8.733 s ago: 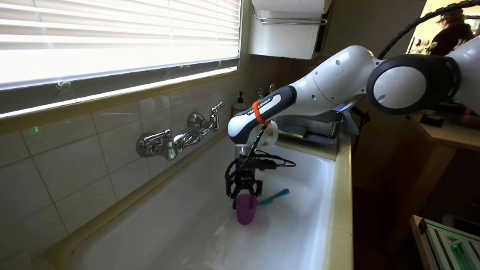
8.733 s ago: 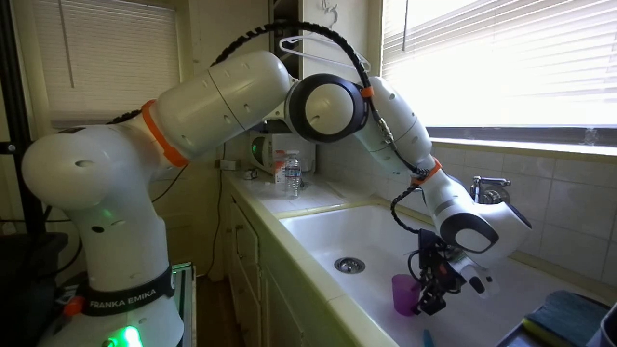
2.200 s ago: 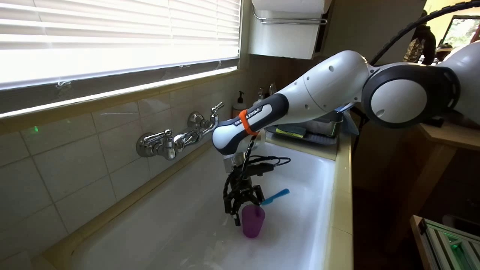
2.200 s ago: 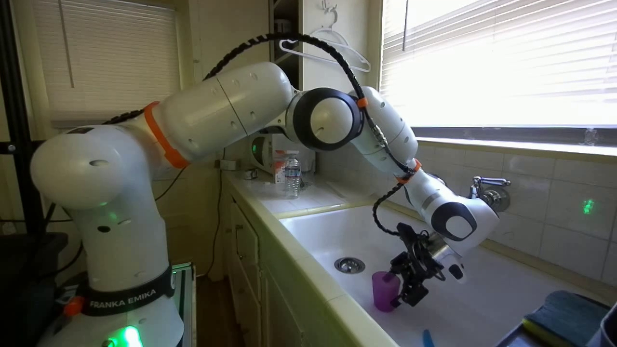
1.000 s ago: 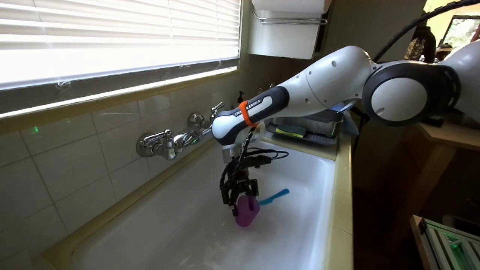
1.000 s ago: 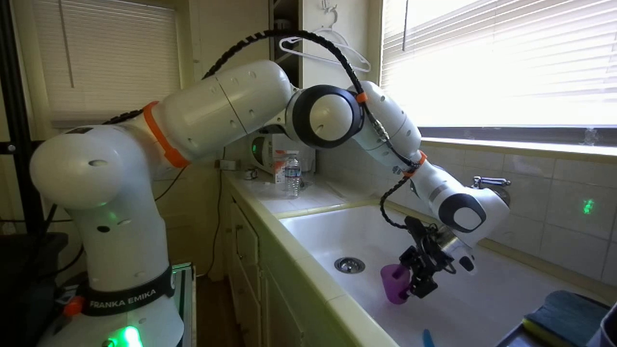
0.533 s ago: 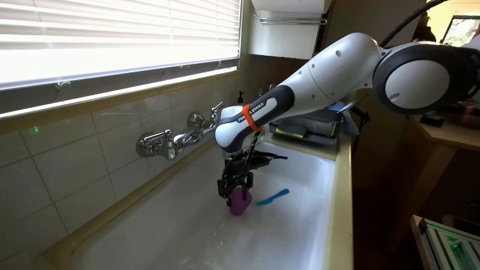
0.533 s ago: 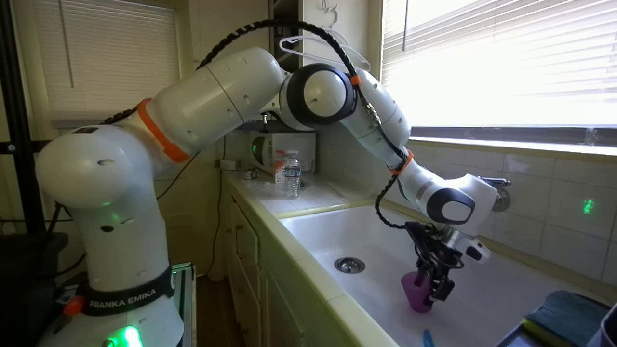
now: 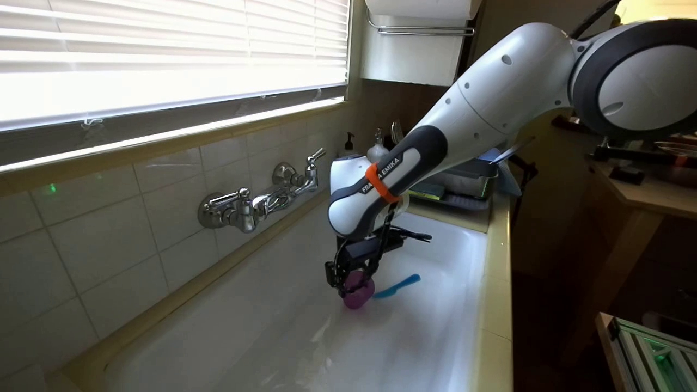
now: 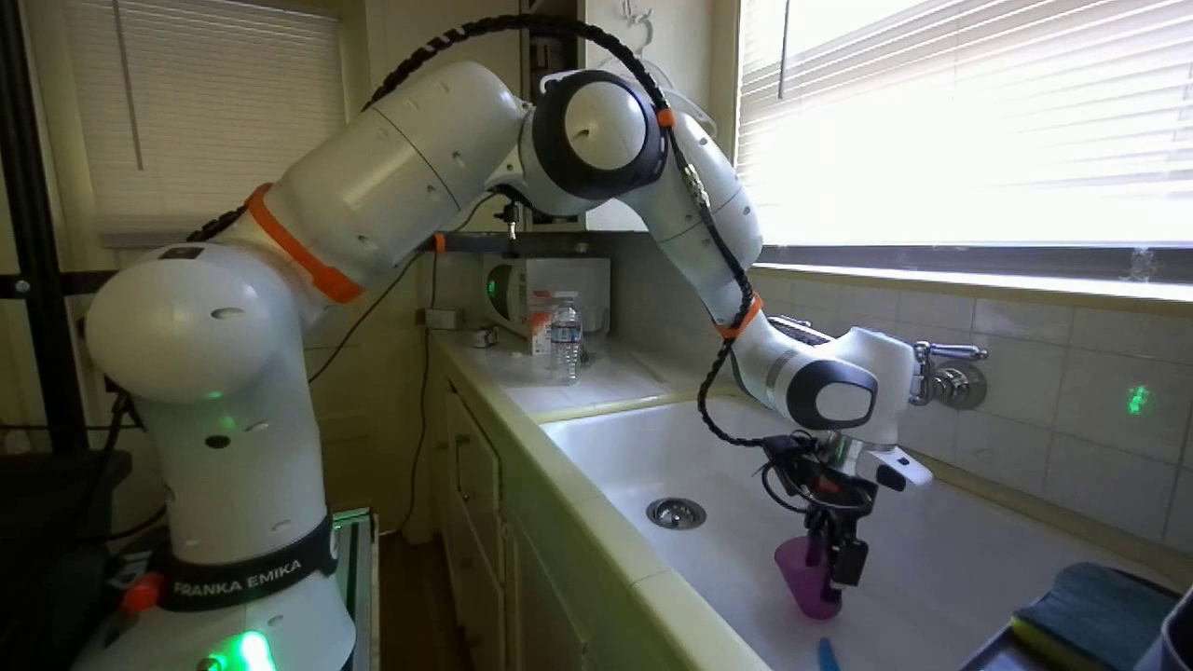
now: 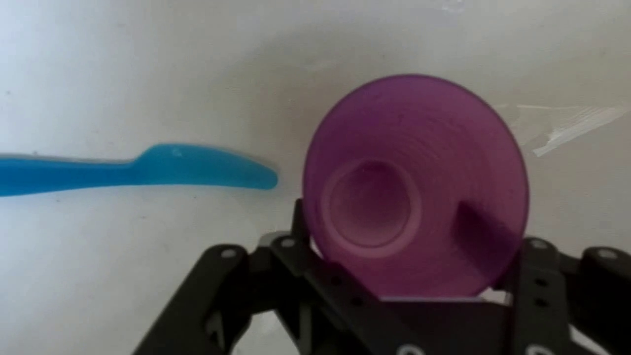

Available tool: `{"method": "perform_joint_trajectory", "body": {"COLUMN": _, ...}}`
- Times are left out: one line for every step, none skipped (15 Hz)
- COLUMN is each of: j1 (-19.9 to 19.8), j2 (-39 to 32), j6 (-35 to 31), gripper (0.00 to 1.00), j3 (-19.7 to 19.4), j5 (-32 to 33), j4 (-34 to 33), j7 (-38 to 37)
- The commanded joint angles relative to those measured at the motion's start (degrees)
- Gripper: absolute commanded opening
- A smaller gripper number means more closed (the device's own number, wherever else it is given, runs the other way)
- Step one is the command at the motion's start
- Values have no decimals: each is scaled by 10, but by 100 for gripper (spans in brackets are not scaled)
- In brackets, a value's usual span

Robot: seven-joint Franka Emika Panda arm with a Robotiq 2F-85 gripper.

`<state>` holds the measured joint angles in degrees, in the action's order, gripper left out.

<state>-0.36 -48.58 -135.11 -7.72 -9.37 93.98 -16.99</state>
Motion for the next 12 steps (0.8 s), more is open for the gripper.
{"method": "perform_joint_trajectory", "body": {"j1": 36, "j2": 38, "j6": -69, "gripper": 49, "j3": -31, "j5": 33, "j4": 83, "j7": -59}}
{"method": "perform_joint_trajectory", "body": {"j1": 44, "j2": 42, "j6": -87, "gripper": 49, "j3": -41, "j5": 41, "j4": 94, "j7": -76}}
{"method": "perform_joint_trajectory", "body": {"j1": 57, "j2": 44, "j6": -111, "gripper": 49, "j3": -56, "j5": 53, "j4": 105, "j7": -98}}
{"method": "perform_joint_trajectory", "body": {"j1": 72, "j2": 45, "j6": -137, "gripper": 49, "j3": -74, "j5": 65, "j4": 117, "j7": -122}}
{"method": "perform_joint_trajectory", "body": {"j1": 87, "j2": 43, "j6": -159, "gripper": 49, "j3": -94, "j5": 78, "j4": 124, "j7": -147}}
{"method": "perform_joint_trajectory", "body": {"j1": 102, "j2": 37, "j6": -180, "gripper": 49, "j3": -112, "j5": 87, "j4": 130, "j7": -169}}
{"method": "perform_joint_trajectory", "body": {"j1": 116, "j2": 33, "j6": -193, "gripper": 49, "j3": -130, "j5": 95, "j4": 134, "j7": -189}}
{"method": "perform_joint_trajectory", "body": {"j1": 133, "j2": 26, "j6": -211, "gripper": 49, "j3": -151, "j5": 103, "j4": 138, "j7": -211}}
{"method": "perform_joint_trajectory", "body": {"j1": 142, "j2": 23, "j6": -217, "gripper": 90, "j3": -162, "j5": 108, "j4": 142, "j7": -225}}
{"method": "perform_joint_trajectory", "body": {"j1": 146, "j2": 24, "j6": -217, "gripper": 94, "j3": -167, "j5": 110, "j4": 147, "j7": -233}}
{"method": "perform_joint_trajectory", "body": {"j1": 152, "j2": 26, "j6": -219, "gripper": 100, "j3": -173, "j5": 113, "j4": 153, "j7": -240}}
{"method": "perform_joint_trajectory", "body": {"j1": 152, "j2": 31, "j6": -215, "gripper": 100, "j3": -172, "j5": 113, "j4": 158, "j7": -239}}
